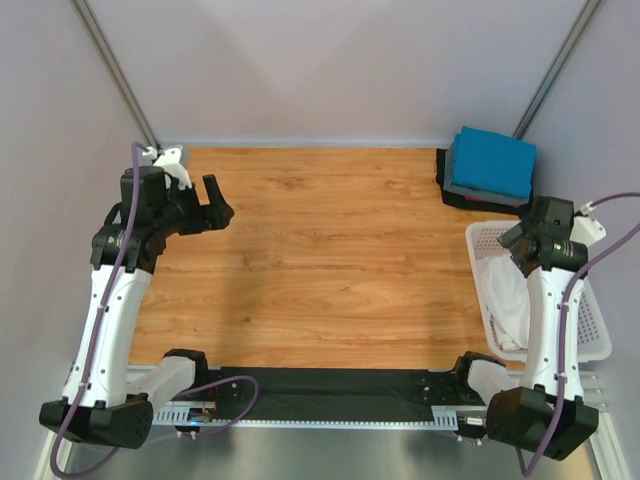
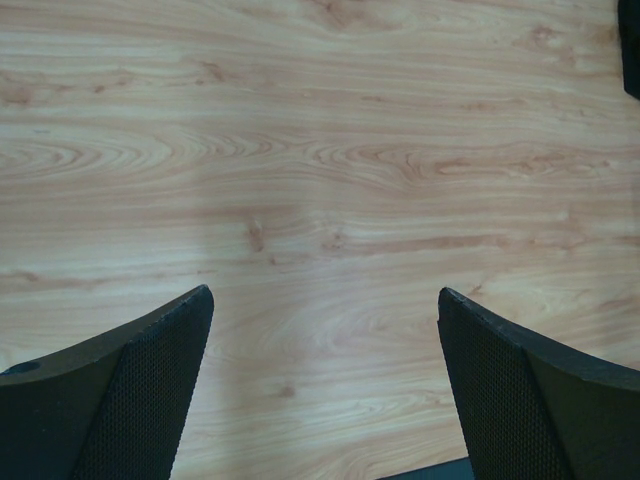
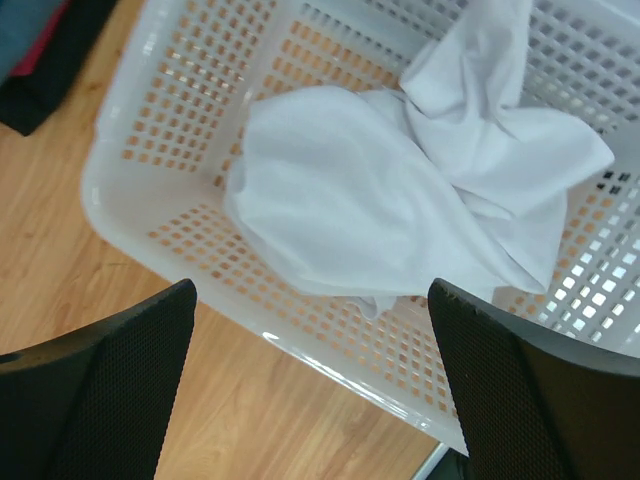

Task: Fold and stack the t-shirts
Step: Grab the tshirt from the pile, then move the tshirt to the center of the board

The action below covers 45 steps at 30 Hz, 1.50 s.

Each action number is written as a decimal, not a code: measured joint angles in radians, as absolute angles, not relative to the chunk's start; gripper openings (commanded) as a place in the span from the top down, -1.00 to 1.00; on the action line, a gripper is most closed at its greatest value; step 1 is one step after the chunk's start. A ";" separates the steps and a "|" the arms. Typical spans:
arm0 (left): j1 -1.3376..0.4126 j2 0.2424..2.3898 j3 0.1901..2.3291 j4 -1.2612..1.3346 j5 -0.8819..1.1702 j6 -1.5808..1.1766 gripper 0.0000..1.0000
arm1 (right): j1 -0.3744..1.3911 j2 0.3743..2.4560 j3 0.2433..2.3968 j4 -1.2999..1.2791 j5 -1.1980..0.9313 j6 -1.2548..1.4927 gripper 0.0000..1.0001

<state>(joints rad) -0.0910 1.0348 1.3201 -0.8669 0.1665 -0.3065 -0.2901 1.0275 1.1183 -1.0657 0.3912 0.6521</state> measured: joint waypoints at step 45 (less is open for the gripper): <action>-0.091 1.008 1.308 -0.715 0.392 -0.285 -0.96 | -0.041 0.994 1.530 -0.619 0.003 0.504 0.99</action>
<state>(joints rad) -0.0910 1.0080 1.3083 -0.7147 0.3923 -0.2852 -0.0406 0.9943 1.5299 -0.6193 0.0029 0.5041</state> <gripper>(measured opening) 0.981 0.014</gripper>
